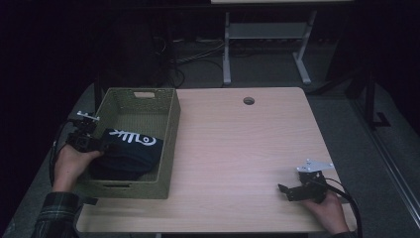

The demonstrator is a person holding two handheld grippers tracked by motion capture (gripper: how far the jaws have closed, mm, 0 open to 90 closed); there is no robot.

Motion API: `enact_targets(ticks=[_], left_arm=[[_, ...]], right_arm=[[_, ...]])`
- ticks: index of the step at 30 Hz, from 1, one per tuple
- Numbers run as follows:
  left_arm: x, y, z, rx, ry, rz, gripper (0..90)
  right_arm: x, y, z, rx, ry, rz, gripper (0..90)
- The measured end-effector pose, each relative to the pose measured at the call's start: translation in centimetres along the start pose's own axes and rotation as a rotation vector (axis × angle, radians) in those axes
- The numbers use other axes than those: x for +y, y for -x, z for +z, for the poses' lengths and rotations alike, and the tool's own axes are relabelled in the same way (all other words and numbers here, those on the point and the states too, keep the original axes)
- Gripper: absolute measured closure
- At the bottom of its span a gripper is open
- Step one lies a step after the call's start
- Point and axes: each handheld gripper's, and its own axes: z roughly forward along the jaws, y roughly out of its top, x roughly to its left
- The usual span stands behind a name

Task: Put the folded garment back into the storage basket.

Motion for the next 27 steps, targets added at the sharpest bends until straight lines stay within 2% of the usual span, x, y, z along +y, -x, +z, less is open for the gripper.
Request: enact_targets(ticks=[6, 10, 23, 27], left_arm=[[-0.2, 0.0, -0.7, 0.001, 0.036, -0.015, 27.6], [-0.1, 0.7, -1.2, -0.012, 0.063, -0.005, 26.7], [1.6, 5.4, -2.3, -0.116, 0.183, 0.07, 24.6], [2.3, 7.2, -2.4, -0.139, 0.211, 0.095, 19.6]], right_arm=[[0.0, 0.0, 0.0, 0.0, -0.001, 0.0, 1.6], [0.0, 0.0, 0.0, 0.0, 0.0, 0.0, 1.5], [0.0, 0.0, 0.0, 0.001, 0.0, 0.001, 1.6], [0.0, 0.0, 0.0, -0.001, 0.0, -0.002, 1.6]])
